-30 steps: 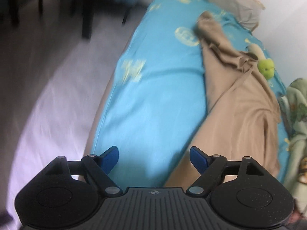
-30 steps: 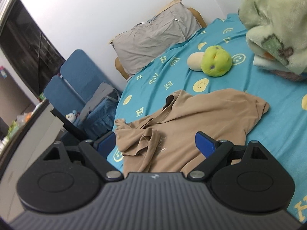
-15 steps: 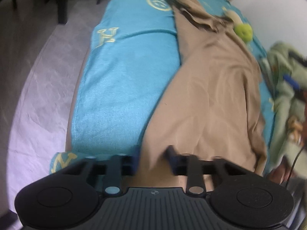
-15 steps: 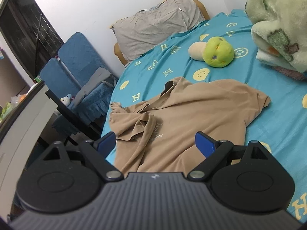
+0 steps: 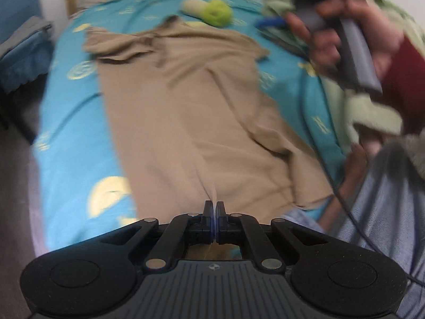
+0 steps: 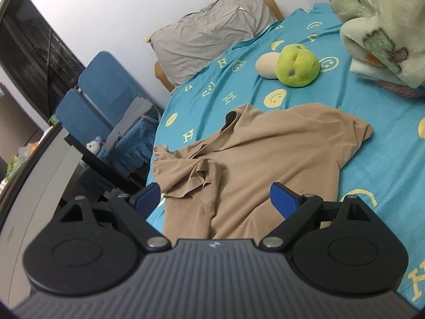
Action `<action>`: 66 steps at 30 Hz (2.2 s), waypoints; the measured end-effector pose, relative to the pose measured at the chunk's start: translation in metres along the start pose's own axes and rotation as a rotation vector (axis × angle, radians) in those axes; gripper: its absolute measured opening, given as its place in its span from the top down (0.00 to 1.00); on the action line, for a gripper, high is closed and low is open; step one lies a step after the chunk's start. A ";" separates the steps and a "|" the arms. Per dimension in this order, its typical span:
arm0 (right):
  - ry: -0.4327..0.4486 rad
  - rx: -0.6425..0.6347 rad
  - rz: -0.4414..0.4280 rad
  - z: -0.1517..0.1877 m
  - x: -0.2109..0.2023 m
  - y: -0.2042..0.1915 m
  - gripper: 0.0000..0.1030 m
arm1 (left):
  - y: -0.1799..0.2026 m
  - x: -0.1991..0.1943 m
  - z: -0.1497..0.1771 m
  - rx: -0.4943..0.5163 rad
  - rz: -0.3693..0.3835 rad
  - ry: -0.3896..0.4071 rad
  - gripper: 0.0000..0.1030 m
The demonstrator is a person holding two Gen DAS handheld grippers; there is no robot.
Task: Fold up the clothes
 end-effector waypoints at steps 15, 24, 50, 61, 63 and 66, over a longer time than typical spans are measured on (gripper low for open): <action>0.007 -0.103 -0.133 -0.002 0.004 -0.041 0.25 | -0.021 -0.008 -0.018 -0.092 0.053 0.157 0.47; 0.007 -0.339 -0.179 0.026 0.030 -0.085 0.31 | -0.104 0.003 -0.068 -0.245 -0.084 0.405 0.39; 0.103 -0.556 -0.003 0.021 0.211 -0.108 0.95 | -0.174 0.052 -0.045 -0.339 -0.148 0.448 0.33; 0.146 -0.340 0.203 -0.050 0.268 -0.032 0.96 | -0.156 0.059 -0.043 -0.313 -0.073 0.454 0.33; 0.142 -0.325 0.172 -0.048 0.270 -0.023 0.96 | -0.156 0.065 -0.041 -0.312 -0.073 0.438 0.33; 0.130 -0.346 0.170 -0.040 0.270 -0.013 0.96 | -0.157 0.072 -0.041 -0.314 -0.064 0.425 0.33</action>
Point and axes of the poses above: each gripper's, at about its wrist camera, not at the fingertips, and x roughly the way its jaws point, y to its right, z to its underside, the point moved 10 cm from there along x, roughly the way its jaws point, and after that the axes turned 7 degrees about y, right-handed, at the moved point
